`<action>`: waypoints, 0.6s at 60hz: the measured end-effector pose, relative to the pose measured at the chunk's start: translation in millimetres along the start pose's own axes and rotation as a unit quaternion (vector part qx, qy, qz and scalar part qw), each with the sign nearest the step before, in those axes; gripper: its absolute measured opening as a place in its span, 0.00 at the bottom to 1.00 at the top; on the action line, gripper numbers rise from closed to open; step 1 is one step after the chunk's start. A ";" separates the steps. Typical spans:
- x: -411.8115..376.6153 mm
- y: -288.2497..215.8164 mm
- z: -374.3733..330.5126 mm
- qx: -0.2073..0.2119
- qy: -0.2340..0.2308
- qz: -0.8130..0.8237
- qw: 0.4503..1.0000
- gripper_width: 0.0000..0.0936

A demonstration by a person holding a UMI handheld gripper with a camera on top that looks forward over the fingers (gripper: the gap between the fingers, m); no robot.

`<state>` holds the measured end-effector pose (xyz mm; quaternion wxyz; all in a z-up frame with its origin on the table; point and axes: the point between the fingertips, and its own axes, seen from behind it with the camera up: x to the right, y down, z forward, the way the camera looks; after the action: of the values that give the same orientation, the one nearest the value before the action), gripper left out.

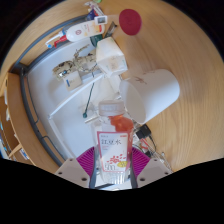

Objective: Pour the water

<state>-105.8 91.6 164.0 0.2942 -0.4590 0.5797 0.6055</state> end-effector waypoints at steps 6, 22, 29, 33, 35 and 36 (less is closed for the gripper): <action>-15.0 6.8 -4.0 -0.017 -0.012 -0.047 0.999 0.52; -104.3 -0.1 -40.8 -0.070 -0.050 -0.512 0.855 0.52; -142.0 -40.8 -58.2 -0.033 -0.036 -0.658 0.751 0.52; -152.9 -68.6 -63.3 -0.011 -0.029 -0.720 0.693 0.52; -153.2 -86.5 -65.9 0.000 -0.014 -0.749 0.663 0.52; -152.0 -96.0 -66.2 0.005 -0.005 -0.762 0.647 0.52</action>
<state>55.4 68.8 265.1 0.6575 -0.7342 0.0265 0.1671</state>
